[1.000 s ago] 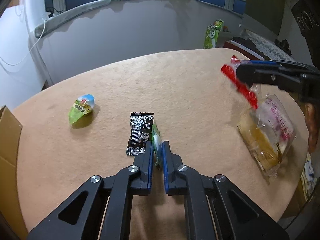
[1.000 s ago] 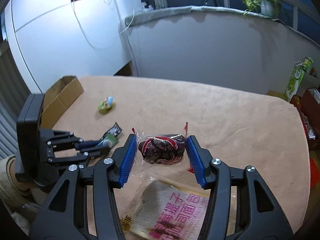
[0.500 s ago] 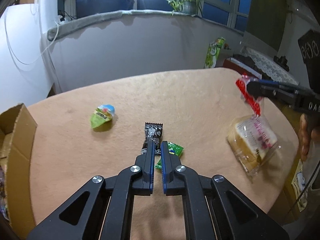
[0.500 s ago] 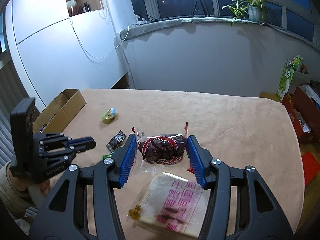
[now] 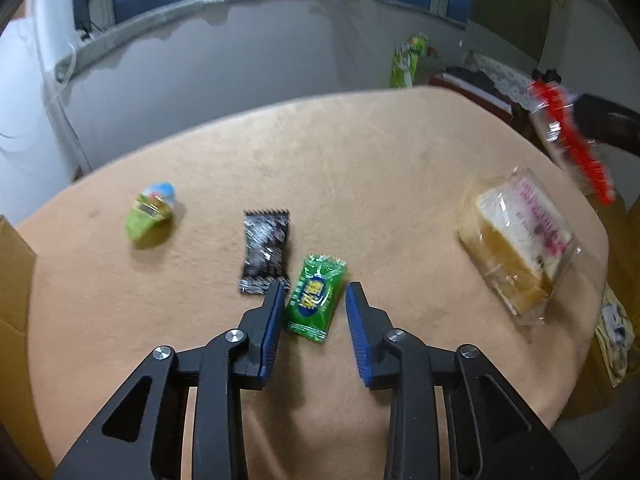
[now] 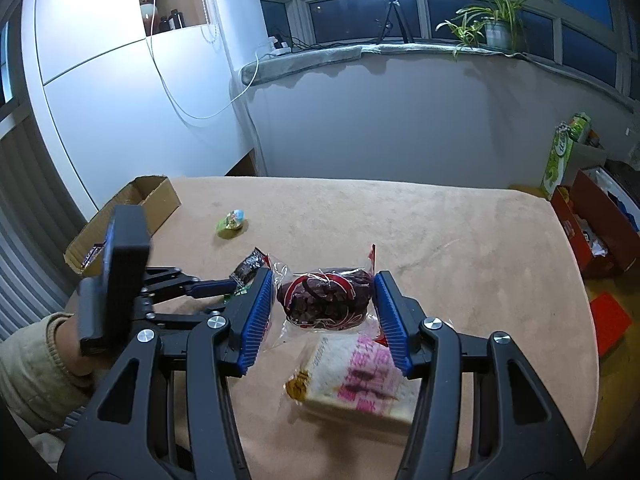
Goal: Organize snacks
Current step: 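Grasp the red-wrapped dark candy with right tool while left tool grasps green candy, then carry both candies into the box and open both tools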
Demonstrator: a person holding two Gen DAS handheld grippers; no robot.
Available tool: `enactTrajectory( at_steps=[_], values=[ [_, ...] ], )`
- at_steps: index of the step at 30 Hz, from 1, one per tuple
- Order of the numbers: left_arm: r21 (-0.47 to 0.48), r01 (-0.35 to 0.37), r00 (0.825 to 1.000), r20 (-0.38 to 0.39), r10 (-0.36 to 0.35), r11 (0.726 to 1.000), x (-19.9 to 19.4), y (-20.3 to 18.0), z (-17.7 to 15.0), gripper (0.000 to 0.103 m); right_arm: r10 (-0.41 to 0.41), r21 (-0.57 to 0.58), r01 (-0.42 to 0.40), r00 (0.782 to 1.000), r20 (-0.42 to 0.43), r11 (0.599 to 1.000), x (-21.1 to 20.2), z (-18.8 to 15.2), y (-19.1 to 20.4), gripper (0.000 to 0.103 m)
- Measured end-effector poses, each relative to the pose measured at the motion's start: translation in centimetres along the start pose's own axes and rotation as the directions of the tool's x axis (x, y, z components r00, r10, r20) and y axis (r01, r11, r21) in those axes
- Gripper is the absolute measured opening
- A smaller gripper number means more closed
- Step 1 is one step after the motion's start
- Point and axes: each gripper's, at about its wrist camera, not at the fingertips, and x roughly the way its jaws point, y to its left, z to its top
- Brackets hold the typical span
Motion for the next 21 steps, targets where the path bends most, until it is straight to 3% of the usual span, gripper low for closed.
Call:
enactTrajectory(
  at_steps=[2,3,9,21],
  values=[
    [-0.008,0.013,1.000,-0.001,-0.013,1.000,0.0,0.1,0.2,0.028,-0.001,0.005,0.001,1.000,0.003,1.000,-0.3,-0.2,-0.2,0.054],
    [-0.015,0.014,1.000,-0.007,-0.014,1.000,0.0,0.0,0.2,0.018,0.000,0.009,0.000,1.000,0.006,1.000,-0.4,-0.3,-0.3,0.054],
    [-0.004,-0.006,1.000,0.013,0.007,1.000,-0.5,-0.5,0.0,0.007,0.011,0.034,-0.012,1.000,0.025,0.999,-0.8,-0.7,-0.5,0.054],
    [-0.063,-0.014,0.989,0.149,0.023,0.998,-7.1,1.1,-0.6,0.005,0.016,-0.015,-0.016,0.999,0.036,1.000,-1.3,0.3,2.4,0.054]
  ],
)
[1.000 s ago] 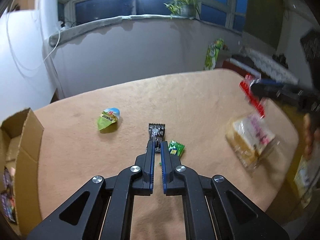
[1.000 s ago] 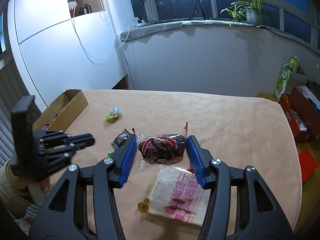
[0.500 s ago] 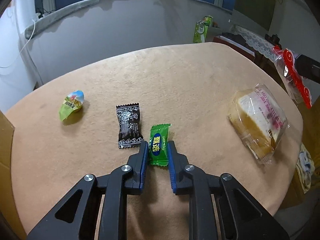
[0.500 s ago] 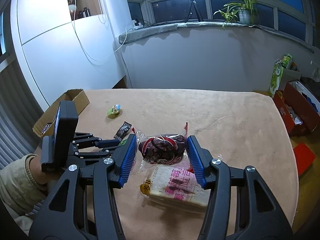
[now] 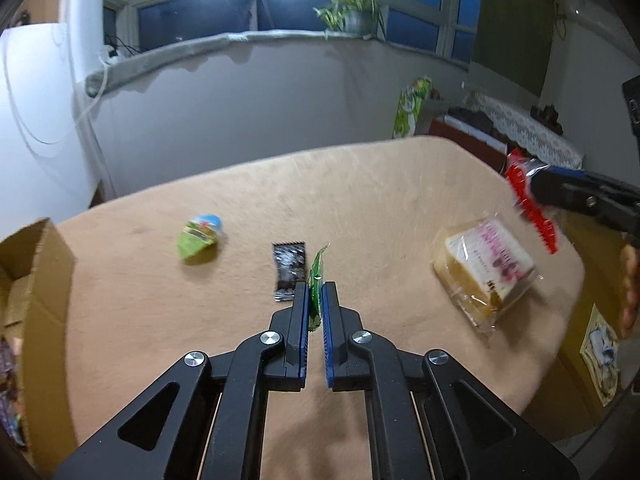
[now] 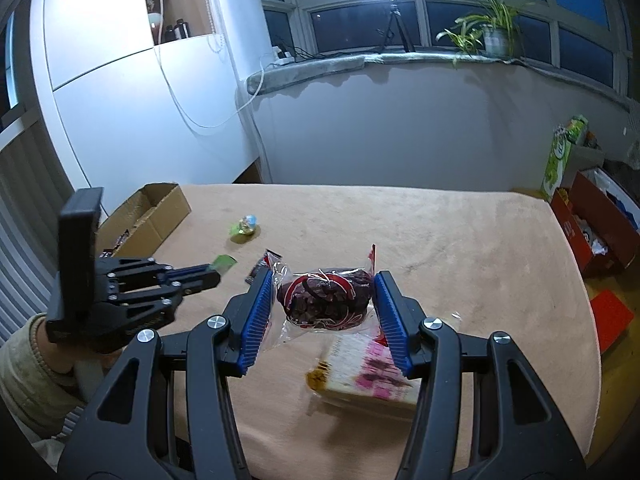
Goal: Organize snacks
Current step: 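Carry both candies into the box and open both tools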
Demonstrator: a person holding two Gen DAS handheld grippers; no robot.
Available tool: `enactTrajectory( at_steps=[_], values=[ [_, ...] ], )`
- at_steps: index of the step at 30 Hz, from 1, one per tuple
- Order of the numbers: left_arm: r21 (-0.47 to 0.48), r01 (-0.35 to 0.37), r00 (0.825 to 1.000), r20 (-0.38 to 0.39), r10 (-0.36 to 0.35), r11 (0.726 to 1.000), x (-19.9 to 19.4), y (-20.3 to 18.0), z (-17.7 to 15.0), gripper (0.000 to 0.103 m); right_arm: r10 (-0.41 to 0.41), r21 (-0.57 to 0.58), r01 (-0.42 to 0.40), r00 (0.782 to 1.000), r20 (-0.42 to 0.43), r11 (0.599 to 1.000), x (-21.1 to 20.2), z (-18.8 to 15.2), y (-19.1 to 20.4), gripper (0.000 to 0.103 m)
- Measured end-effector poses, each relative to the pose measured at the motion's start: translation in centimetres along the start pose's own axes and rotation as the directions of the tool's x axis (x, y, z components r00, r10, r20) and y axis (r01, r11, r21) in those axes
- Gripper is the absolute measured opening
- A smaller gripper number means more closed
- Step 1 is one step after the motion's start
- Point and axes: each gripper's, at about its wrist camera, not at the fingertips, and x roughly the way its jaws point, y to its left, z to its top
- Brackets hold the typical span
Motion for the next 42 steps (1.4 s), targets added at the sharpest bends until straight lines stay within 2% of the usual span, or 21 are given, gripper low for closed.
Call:
enactTrajectory(
  at_steps=[11,20,25,29,38,40,41,42],
  values=[
    [-0.108,-0.060,0.991,0.116,0.072,0.992,-6.9,6.0,-1.2,0.005,0.036,-0.122,-0.037,0.999,-0.014,0.992,1.8,2.7,8.2,0.054],
    [-0.224,-0.135,0.964,0.194,0.180,0.965,-13.1,12.5,-4.0,0.005,0.100,-0.262,-0.108,0.994,-0.044,0.959,5.5,5.4,18.5,0.054],
    [-0.311,-0.184,0.948,0.196,0.252,0.932,-15.4,16.6,-6.5,0.005,0.159,-0.338,-0.176,0.984,-0.077,0.925,8.3,6.6,24.5,0.054],
    [-0.368,-0.210,0.942,0.173,0.289,0.906,-16.1,19.5,-8.4,0.005,0.208,-0.387,-0.235,0.972,-0.112,0.892,11.4,7.3,29.3,0.054],
    [-0.409,-0.199,0.951,0.140,0.277,0.891,-15.1,22.6,-10.3,0.005,0.254,-0.439,-0.307,0.951,-0.178,0.844,16.8,7.7,34.7,0.054],
    [-0.417,-0.203,0.951,0.130,0.279,0.886,-14.7,23.0,-10.5,0.006,0.258,-0.443,-0.320,0.946,-0.195,0.838,18.1,7.8,35.1,0.059],
    [-0.422,-0.209,0.951,0.121,0.283,0.882,-14.4,23.2,-10.6,0.008,0.254,-0.448,-0.320,0.946,-0.202,0.834,18.7,7.7,35.4,0.061],
    [-0.427,-0.211,0.952,0.114,0.284,0.879,-14.2,23.5,-10.6,0.018,0.243,-0.451,-0.307,0.950,-0.195,0.838,19.1,7.7,35.5,0.062]
  ],
)
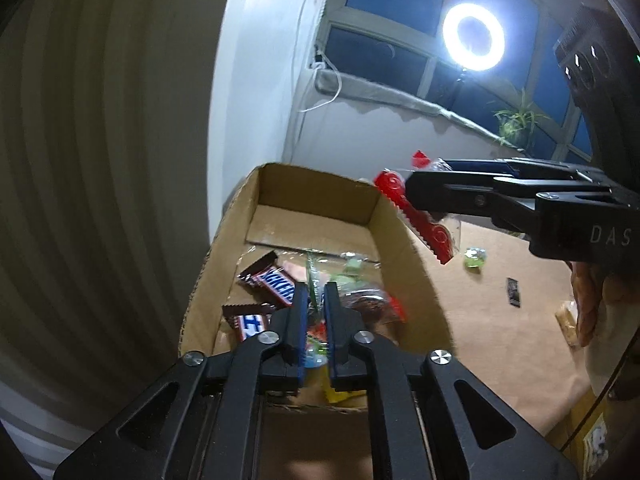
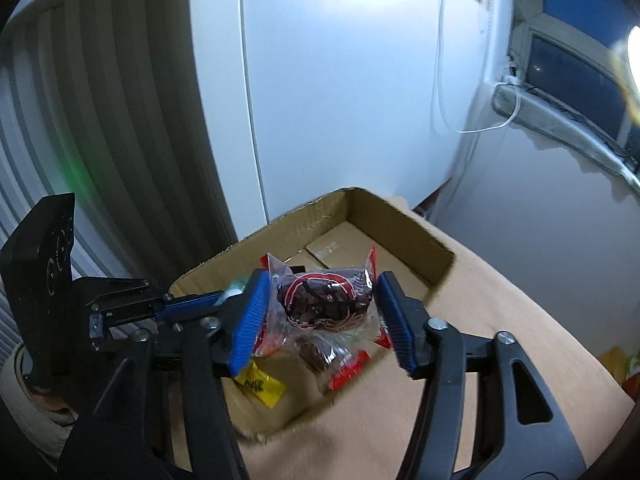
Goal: Organize snacks
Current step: 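Carry both candies into the box and open both tools, then move both tools back toward the green cup snack and black candy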
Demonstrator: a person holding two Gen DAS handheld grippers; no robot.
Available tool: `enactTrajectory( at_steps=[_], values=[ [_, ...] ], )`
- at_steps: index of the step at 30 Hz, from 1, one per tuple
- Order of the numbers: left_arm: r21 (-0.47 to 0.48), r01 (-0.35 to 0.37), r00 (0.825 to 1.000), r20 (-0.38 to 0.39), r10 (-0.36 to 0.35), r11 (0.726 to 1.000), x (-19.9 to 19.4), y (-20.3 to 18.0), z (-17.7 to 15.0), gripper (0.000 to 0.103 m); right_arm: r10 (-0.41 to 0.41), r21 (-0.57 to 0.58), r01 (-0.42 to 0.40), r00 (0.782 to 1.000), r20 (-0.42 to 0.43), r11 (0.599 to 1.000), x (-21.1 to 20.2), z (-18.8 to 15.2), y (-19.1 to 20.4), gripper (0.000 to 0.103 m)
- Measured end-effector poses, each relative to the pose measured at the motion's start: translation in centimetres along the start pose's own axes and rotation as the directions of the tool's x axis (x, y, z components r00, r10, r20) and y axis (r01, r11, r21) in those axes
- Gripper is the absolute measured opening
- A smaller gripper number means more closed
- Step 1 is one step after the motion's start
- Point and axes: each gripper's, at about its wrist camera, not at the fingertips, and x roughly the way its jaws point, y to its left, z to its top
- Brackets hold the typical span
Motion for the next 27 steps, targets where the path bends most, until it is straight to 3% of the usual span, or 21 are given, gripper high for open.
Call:
enactTrajectory(
  at_steps=[1,2,3,4,13,20,27],
  values=[
    [-0.008,-0.008,1.000,-0.002,0.008,1.000,0.2,0.3,-0.1,0.027,-0.010,0.008,0.010,1.000,0.005,1.000,0.2,0.0,-0.1,0.063],
    [-0.018,-0.018,1.000,0.001,0.018,1.000,0.3,0.6,-0.1,0.050,-0.010,0.021,0.009,1.000,0.011,1.000,0.2,0.0,-0.4,0.064],
    [-0.027,-0.021,1.000,0.011,0.021,0.999,0.1,0.9,-0.2,0.065,-0.007,0.033,0.007,1.000,0.018,0.999,0.0,-0.1,-0.7,0.071],
    [-0.036,-0.021,1.000,0.022,0.021,0.999,-0.1,1.1,-0.3,0.069,-0.012,0.042,0.011,1.000,0.024,0.999,-0.2,-0.3,-0.9,0.075],
    [-0.057,-0.028,0.998,0.047,0.031,0.998,-1.7,2.3,-0.5,0.070,-0.142,0.046,0.140,0.989,0.048,0.989,-3.0,-1.9,-1.5,0.075],
    [-0.045,-0.038,0.997,0.058,0.041,0.998,-2.7,1.3,-0.2,0.073,-0.212,0.047,0.209,0.973,0.093,0.977,-5.3,-5.1,-0.3,0.075],
    [-0.021,-0.043,0.994,0.103,0.045,0.999,-4.2,-0.9,0.7,0.077,-0.235,0.159,0.227,0.971,0.034,0.961,-6.9,-10.1,-3.0,0.075]
  ],
)
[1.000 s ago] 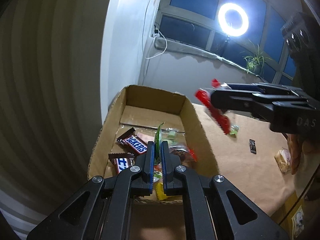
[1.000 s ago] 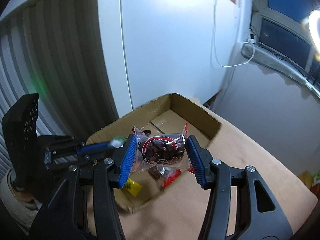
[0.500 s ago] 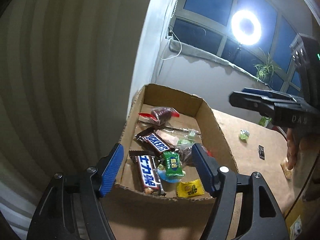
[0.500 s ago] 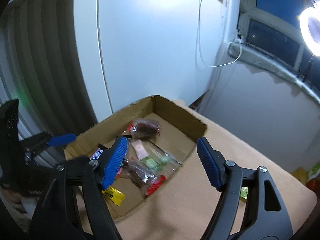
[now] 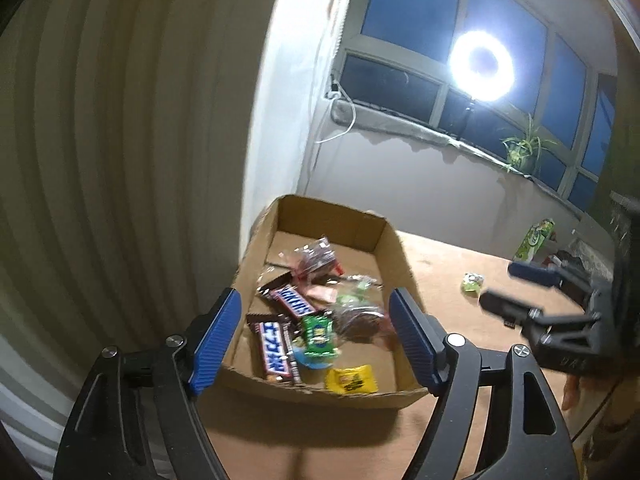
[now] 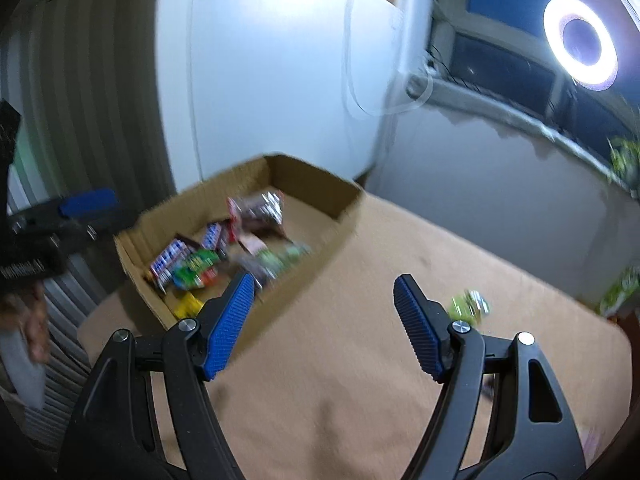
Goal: Organize snacks
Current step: 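Move both tools back toward the green cup snack and black candy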
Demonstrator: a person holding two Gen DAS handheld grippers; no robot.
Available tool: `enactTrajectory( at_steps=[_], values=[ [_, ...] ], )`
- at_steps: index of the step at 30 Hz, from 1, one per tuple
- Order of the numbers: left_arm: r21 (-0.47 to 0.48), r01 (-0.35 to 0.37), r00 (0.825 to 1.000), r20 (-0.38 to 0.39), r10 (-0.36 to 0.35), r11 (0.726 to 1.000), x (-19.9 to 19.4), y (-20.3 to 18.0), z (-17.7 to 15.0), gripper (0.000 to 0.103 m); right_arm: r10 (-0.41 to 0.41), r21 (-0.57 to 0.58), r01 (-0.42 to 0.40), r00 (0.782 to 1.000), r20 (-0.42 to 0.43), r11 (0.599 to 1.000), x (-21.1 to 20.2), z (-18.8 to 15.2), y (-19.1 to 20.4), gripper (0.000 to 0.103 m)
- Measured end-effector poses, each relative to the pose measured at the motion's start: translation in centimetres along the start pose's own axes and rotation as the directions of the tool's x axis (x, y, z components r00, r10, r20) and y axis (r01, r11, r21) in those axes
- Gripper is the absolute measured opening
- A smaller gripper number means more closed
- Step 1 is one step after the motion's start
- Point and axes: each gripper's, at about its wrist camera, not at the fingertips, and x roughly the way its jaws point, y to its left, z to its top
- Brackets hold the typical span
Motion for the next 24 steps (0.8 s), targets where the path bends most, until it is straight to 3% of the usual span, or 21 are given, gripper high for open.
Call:
enactTrajectory(
  at_steps=[13,21,24],
  values=[
    [0.122,0.072,0.997,-0.044,-0.067,0.990,1.5,-9.4,0.1,0.077,-0.089,0.174,0.106,0.991,-0.102,0.979,-1.5,-8.1,-9.2,0.075],
    [0.159,0.175,0.974,-0.170,-0.148,0.972,7.6,-16.4,-0.9,0.077,-0.078,0.266,0.116,0.985,-0.151,0.957,-2.0,-11.6,-14.0,0.076],
    [0.172,0.179,0.965,-0.220,-0.139,0.969,10.0,-18.0,-1.4,0.077,-0.060,0.285,0.102,0.986,-0.153,0.953,-2.3,-12.2,-15.3,0.076]
  ],
)
